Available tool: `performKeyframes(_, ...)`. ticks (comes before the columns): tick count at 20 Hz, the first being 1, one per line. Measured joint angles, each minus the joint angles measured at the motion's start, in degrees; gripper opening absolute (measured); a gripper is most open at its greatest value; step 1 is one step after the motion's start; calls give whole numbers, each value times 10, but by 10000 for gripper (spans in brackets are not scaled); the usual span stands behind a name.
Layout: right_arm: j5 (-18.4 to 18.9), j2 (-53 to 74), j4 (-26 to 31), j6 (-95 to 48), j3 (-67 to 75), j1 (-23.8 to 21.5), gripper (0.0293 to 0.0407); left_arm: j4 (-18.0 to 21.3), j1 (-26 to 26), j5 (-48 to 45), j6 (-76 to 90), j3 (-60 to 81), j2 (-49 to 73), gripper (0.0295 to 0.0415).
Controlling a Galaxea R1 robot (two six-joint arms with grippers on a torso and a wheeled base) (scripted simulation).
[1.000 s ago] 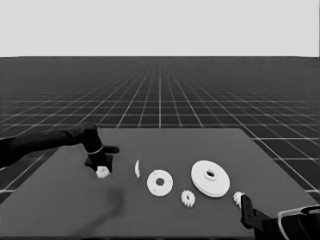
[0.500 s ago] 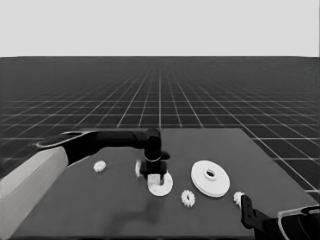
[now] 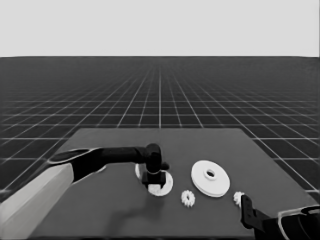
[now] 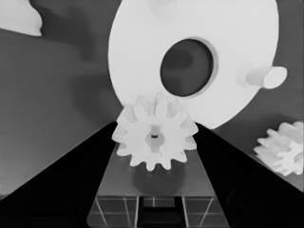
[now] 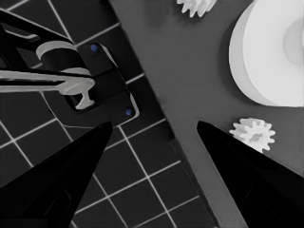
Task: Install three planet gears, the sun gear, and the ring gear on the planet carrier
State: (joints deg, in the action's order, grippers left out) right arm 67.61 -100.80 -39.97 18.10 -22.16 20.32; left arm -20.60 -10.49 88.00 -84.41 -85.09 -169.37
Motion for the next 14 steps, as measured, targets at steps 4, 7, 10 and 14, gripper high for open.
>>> performKeyframes(4,0,0,0,0,0,0,385,0,0,0,0,0,0,383)
performKeyframes(7,0,0,0,0,0,0,385,0,0,0,0,0,0,385)
performKeyframes(10,0,0,0,0,0,0,385,0,0,0,0,0,0,385)
performKeyframes(14,0,0,0,0,0,0,385,84,86,18,-38,53,10,385)
